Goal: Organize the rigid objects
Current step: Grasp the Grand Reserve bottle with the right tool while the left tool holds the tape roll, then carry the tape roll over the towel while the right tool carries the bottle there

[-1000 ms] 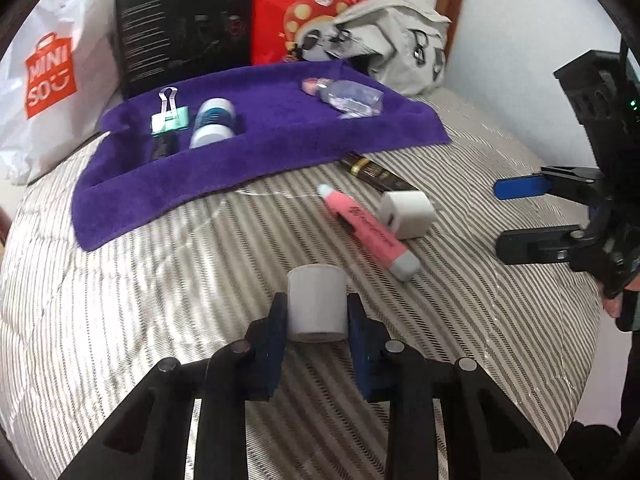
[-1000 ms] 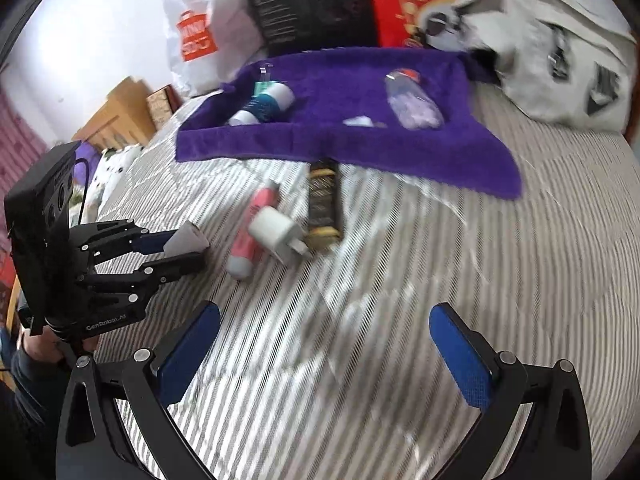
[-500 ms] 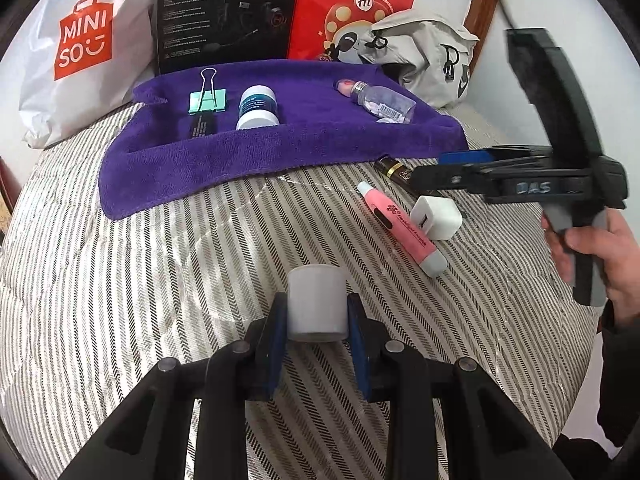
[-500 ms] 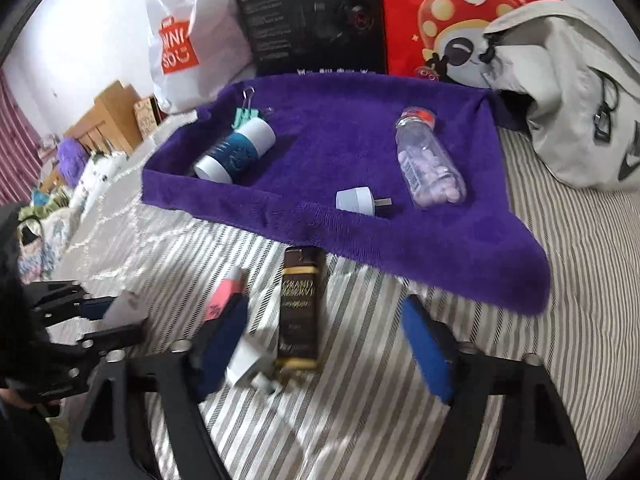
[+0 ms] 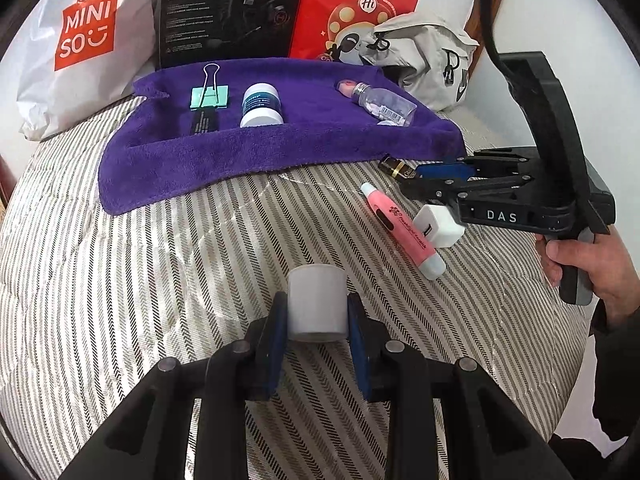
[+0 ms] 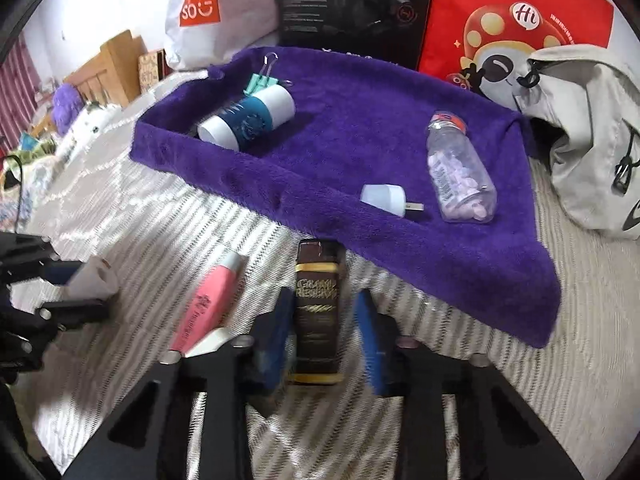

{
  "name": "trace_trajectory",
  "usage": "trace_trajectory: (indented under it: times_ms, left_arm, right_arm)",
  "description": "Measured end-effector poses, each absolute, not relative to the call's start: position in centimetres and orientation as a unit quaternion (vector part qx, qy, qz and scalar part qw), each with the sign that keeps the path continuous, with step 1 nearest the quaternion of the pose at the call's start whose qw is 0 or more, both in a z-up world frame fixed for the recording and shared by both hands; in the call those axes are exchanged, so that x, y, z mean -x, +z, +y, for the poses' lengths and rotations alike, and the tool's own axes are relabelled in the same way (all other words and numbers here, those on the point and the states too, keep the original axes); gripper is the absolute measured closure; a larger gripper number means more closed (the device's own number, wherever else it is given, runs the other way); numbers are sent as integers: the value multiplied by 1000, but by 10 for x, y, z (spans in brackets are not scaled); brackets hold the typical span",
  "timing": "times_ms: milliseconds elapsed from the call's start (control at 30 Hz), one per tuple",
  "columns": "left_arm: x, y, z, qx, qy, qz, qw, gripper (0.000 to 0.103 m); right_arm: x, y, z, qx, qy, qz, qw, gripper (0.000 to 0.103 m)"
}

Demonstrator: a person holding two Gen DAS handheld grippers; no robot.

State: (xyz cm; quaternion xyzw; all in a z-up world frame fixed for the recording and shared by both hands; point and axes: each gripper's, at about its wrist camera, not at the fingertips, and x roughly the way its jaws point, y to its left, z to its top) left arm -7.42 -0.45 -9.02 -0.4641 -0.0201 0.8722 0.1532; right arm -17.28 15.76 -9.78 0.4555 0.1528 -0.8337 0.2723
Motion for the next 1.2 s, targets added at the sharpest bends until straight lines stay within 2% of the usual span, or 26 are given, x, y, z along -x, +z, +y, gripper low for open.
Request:
trace_trajectory:
  times_ms: [133,833,1200]
  left_arm:
    - [74,-90,-5,465,872,-23,151,75]
    - [86,-90,-21,482,866,-39,124,76]
    - [94,-84,-25,482,868,-40,115,76]
  right_arm:
    - [169,-98,156,-449,-832,168,280,80]
    - [165,-68,198,-456,-833,74,304,80]
    - [215,-39,190,-440,-838,50,319,80]
